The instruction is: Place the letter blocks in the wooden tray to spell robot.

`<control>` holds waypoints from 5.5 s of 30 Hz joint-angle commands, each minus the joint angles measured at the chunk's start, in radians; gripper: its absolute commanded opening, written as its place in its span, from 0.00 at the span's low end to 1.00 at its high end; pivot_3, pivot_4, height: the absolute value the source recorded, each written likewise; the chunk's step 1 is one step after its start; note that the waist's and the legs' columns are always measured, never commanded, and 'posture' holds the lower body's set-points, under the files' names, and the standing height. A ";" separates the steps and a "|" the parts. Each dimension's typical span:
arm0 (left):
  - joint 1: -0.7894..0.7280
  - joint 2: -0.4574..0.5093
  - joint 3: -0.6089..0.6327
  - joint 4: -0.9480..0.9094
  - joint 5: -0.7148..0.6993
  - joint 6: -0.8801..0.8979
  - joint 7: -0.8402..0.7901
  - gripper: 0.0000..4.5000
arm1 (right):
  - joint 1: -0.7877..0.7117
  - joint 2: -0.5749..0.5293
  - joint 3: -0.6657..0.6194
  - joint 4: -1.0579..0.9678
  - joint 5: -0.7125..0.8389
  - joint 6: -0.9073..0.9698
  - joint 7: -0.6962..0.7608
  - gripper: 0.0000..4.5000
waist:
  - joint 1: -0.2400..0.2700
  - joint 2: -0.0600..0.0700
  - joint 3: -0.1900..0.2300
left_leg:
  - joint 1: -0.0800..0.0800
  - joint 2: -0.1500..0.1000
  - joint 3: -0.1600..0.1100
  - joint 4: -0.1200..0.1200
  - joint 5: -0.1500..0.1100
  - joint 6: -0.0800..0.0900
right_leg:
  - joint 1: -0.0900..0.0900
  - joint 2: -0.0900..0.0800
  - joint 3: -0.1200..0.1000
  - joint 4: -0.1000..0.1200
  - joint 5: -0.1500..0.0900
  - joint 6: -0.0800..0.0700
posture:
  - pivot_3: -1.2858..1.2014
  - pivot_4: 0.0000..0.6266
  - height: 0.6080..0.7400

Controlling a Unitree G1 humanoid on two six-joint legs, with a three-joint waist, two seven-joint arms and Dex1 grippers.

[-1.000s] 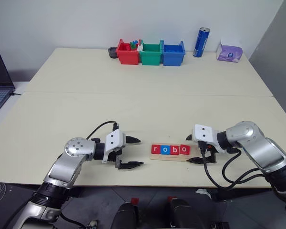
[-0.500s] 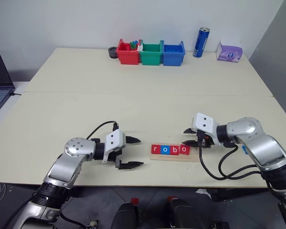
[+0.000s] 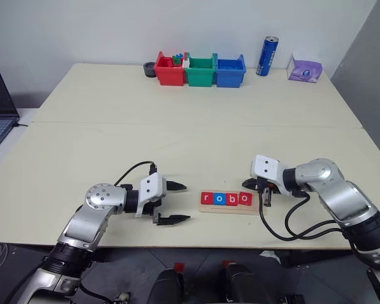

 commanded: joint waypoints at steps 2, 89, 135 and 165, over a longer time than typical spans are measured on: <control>-0.001 0.005 0.007 -0.033 -0.004 -0.001 0.002 1.00 | 0.009 -0.012 0.002 -0.054 0.003 -0.007 0.029 0.00 | 0.000 0.000 0.000 | 0.000 0.000 0.000 0.000 0.000 0.000 | 0.000 0.000 0.000 0.000 0.000 0.000 | 0.52 0.24 1.00; -0.035 -0.013 -0.019 0.034 0.006 -0.045 -0.055 1.00 | 0.622 0.315 -0.880 -0.192 0.167 0.229 -0.605 0.99 | -0.002 0.003 -0.002 | 0.002 0.000 0.003 -0.001 0.000 0.000 | 0.001 0.001 0.003 0.001 -0.003 0.005 | 0.52 0.24 1.00; 0.012 -0.009 -0.011 -0.021 0.005 -0.021 -0.018 1.00 | 0.607 0.695 -0.521 -0.588 0.146 0.421 -1.048 0.77 | -0.006 0.001 -0.004 | 0.002 0.001 0.001 -0.001 0.000 0.000 | 0.000 0.001 0.003 0.000 -0.003 0.004 | 0.52 0.24 1.00; -0.005 -0.010 -0.013 -0.063 0.002 0.026 -0.007 1.00 | 0.313 -0.220 -0.304 0.055 0.206 -0.055 0.033 1.00 | 0.000 0.000 -0.001 | 0.001 0.000 0.003 -0.001 0.000 0.000 | 0.001 0.001 0.001 -0.001 -0.003 0.004 | 0.52 0.24 1.00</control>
